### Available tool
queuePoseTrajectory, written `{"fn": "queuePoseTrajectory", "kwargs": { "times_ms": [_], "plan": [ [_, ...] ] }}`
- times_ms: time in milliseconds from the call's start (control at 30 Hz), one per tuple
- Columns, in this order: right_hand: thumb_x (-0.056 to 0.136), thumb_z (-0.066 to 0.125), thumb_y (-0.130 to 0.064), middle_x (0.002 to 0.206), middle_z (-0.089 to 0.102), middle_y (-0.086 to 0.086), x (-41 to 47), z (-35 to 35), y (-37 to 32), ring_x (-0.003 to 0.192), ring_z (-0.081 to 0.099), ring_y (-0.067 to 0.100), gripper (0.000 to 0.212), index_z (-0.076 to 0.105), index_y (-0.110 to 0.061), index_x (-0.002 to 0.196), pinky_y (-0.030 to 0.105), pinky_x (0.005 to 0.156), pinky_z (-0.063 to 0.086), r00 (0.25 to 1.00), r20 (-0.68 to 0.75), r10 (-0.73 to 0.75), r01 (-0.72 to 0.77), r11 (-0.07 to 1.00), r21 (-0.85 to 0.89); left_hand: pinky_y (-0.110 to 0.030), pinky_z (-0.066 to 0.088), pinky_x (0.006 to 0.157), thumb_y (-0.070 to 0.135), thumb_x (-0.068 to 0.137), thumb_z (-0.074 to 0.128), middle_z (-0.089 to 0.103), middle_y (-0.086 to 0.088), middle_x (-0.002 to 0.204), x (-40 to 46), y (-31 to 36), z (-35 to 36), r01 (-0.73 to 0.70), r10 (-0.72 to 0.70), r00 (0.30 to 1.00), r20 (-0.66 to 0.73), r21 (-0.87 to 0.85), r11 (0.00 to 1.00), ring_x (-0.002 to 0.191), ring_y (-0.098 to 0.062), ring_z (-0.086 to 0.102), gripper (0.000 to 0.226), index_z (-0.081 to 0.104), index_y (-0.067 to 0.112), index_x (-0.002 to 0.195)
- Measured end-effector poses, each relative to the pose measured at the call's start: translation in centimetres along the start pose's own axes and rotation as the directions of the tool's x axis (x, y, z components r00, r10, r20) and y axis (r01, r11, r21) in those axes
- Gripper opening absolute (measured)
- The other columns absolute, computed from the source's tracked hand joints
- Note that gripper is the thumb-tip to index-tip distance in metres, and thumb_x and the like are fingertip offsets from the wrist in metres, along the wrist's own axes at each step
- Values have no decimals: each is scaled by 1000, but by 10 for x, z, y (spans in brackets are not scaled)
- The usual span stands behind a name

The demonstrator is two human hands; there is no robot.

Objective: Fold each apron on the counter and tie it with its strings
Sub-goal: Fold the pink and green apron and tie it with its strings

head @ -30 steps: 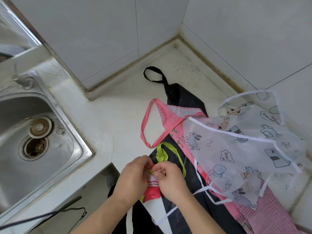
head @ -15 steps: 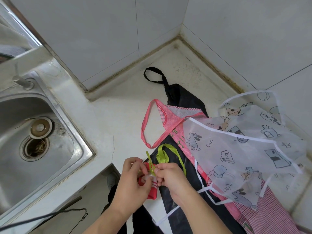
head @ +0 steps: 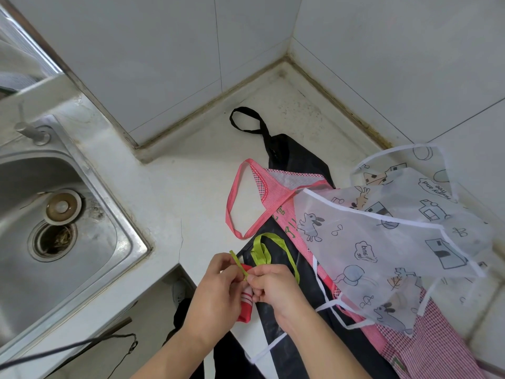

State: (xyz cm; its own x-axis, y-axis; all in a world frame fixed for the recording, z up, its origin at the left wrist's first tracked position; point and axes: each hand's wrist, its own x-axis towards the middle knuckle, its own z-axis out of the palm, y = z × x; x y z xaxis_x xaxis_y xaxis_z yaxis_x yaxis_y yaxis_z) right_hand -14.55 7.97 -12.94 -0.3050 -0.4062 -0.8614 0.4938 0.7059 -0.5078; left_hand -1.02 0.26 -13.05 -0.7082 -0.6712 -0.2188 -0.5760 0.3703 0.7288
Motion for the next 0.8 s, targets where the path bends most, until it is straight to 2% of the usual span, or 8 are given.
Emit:
{"fn": "queuePoseTrajectory", "kwargs": {
  "times_ms": [200,300,433,567,633,667,733,800],
  "plan": [
    [93,66,10,68,68,8,2,-10,8,55,53,16,16,74,-2,98,40,79,64,995,-102,24,-4,982,190,-13,48,89,-5,86,68,49,18,117,2,-14,-4,93,-94,996,-14,-53,994,113,1,55,33,53,19,68],
    [91,66,15,69,64,7,1,-13,10,55,61,15,20,70,-1,101,46,83,65,991,-129,26,-1,981,192,-15,48,91,-7,86,68,49,20,120,1,-19,-4,102,-100,994,45,-49,994,115,2,54,33,53,16,67],
    [89,65,18,82,64,14,-2,-10,10,49,63,11,20,68,2,101,46,82,65,986,-165,30,7,977,213,-7,44,90,-9,86,68,52,19,120,0,-22,-3,163,-159,986,52,-94,982,118,5,53,33,54,13,66],
    [90,63,16,74,64,14,-4,-8,12,50,62,14,18,67,2,101,49,78,65,980,-193,51,-16,984,180,-6,43,89,-6,89,67,52,21,120,0,-23,-3,180,-176,983,51,-109,978,118,4,53,31,54,13,68],
    [96,60,5,72,65,16,-5,-7,10,53,61,19,11,67,-1,101,51,72,66,981,-172,84,-73,995,67,-11,45,92,-4,90,67,51,22,121,0,-23,-4,173,-168,984,55,-126,977,118,2,54,29,54,13,70],
    [100,59,-8,72,68,16,-6,-5,8,54,61,23,10,68,-3,99,50,68,66,984,-141,106,-107,994,1,-13,46,93,-2,91,67,50,22,122,-1,-23,-4,168,-160,985,64,-137,976,119,0,54,28,55,14,72],
    [101,57,-37,78,75,15,-6,-1,8,55,66,27,36,69,-4,97,42,56,63,988,-70,141,-150,976,-160,-13,46,92,1,91,68,48,23,124,-2,-21,-5,160,-146,985,93,-158,974,120,-2,55,25,57,16,74],
    [96,59,-50,83,78,14,-8,6,7,57,71,28,44,70,-7,98,33,49,57,984,-12,176,-174,954,-243,-15,48,88,2,90,69,47,23,125,-4,-17,-6,163,-142,983,118,-191,968,116,-6,58,23,59,16,75]
  ]
}}
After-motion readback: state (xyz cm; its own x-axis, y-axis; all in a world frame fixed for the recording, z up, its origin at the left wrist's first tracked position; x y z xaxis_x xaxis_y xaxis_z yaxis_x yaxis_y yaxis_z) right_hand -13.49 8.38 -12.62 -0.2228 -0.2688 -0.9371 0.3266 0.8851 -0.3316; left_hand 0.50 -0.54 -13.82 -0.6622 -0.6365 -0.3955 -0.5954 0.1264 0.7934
